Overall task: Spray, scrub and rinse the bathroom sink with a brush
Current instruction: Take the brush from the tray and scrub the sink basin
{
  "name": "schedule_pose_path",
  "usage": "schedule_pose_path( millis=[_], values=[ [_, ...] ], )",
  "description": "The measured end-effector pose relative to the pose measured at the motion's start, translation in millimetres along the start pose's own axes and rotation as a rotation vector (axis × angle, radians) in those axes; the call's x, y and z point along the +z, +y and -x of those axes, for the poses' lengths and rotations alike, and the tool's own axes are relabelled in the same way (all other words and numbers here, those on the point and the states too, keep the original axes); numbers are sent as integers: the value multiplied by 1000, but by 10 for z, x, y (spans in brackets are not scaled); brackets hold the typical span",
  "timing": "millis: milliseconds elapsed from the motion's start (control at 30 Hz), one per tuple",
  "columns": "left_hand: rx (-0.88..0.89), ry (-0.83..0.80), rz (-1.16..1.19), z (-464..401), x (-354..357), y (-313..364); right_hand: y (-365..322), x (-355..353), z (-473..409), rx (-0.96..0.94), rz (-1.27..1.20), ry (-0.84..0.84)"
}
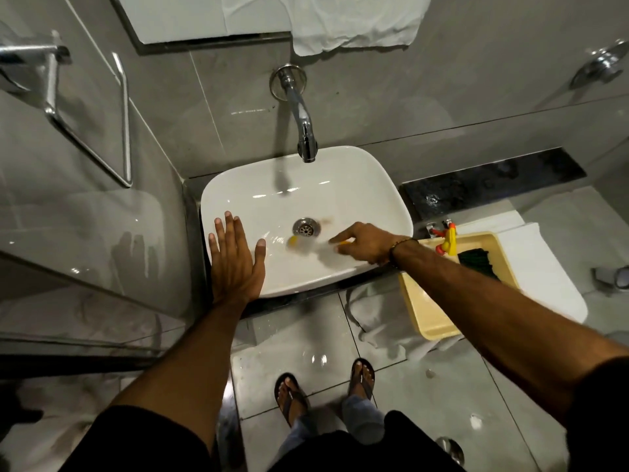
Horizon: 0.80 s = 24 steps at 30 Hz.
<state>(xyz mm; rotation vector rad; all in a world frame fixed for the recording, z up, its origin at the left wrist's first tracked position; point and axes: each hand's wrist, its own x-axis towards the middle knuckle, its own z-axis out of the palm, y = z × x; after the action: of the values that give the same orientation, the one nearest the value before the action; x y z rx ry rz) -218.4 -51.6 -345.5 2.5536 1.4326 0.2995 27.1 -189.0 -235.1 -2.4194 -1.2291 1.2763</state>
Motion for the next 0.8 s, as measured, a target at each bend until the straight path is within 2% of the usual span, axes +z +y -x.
schedule_pose_path(
  millis=[100,167,267,433,500,600,700,800],
  values=[
    [6,6,-28,1,11,8,27,136,-4,-31,2,50],
    [15,2,-18,12,5,5,-28,272,75,-49,-48,-33],
    [27,11,-8,23,-16,13,107,46,180,11,-97,-132],
    [77,21,-3,60,-29,48,388,-395,142,133,-28,100],
    [61,20,26,46,-30,26,348,-360,138,137,-72,70],
    [52,18,39,42,-35,14,430,-474,196,179,-89,-80],
    [53,18,29,32,-33,30,654,-798,136,251,-70,1],
    [47,23,34,30,-28,16,641,-770,63,241,-73,62]
  ],
)
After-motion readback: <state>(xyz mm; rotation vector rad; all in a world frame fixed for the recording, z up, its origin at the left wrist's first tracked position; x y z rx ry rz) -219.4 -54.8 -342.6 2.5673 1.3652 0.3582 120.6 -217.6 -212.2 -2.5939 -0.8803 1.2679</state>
